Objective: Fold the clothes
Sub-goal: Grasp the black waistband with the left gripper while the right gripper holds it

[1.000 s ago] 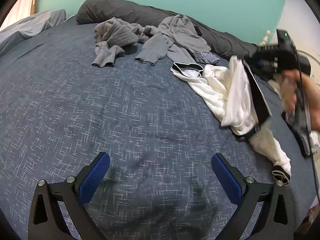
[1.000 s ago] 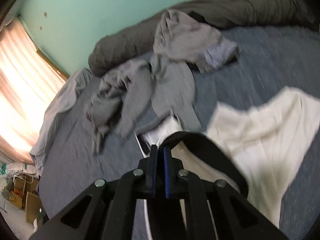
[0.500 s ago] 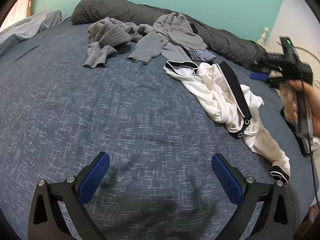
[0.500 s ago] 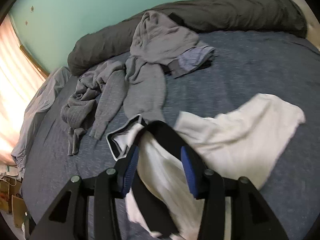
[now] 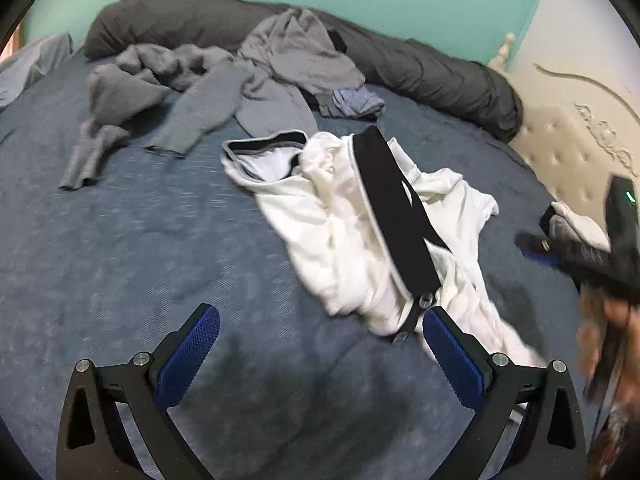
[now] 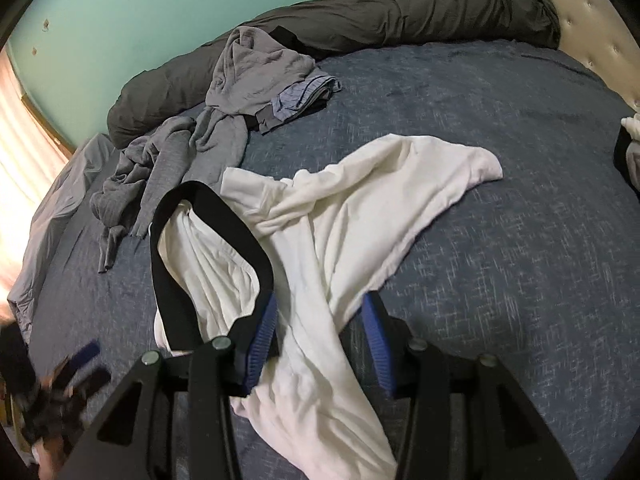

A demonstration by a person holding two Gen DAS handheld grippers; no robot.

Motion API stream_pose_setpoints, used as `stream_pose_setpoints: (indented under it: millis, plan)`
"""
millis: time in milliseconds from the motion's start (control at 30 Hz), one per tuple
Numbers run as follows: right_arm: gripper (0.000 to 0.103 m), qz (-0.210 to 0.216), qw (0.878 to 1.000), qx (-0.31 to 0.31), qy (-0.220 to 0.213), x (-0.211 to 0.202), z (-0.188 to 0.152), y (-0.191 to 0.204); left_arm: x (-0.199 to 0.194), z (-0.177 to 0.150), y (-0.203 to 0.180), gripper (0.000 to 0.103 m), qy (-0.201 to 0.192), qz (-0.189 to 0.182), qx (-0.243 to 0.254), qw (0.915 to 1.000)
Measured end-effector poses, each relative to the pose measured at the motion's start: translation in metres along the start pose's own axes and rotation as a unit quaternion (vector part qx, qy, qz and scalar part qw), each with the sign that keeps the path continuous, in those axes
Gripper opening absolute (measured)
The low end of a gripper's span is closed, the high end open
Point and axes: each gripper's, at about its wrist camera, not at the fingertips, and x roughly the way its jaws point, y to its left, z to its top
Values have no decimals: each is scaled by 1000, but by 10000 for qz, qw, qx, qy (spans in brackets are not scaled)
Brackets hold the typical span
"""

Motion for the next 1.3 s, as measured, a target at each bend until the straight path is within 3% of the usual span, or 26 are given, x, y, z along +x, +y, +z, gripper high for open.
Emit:
stream_pose_setpoints:
  millis: [233, 467, 800, 1300]
  plan:
    - [45, 159, 9999, -8, -17, 5, -7, -6, 42, 42, -37, 103, 365, -18, 46, 9993]
    - [45, 256, 9996, 102, -24, 16, -9, -10, 67, 63, -49, 103, 419, 335, 231, 9983]
    - [45, 179, 9998, -29, 12, 25, -5, -2, 85, 61, -37, 94, 533, 557, 393, 9963]
    - [45, 30, 9992, -292, 275, 51, 1, 20, 69, 44, 4, 87, 523, 360, 297, 9975]
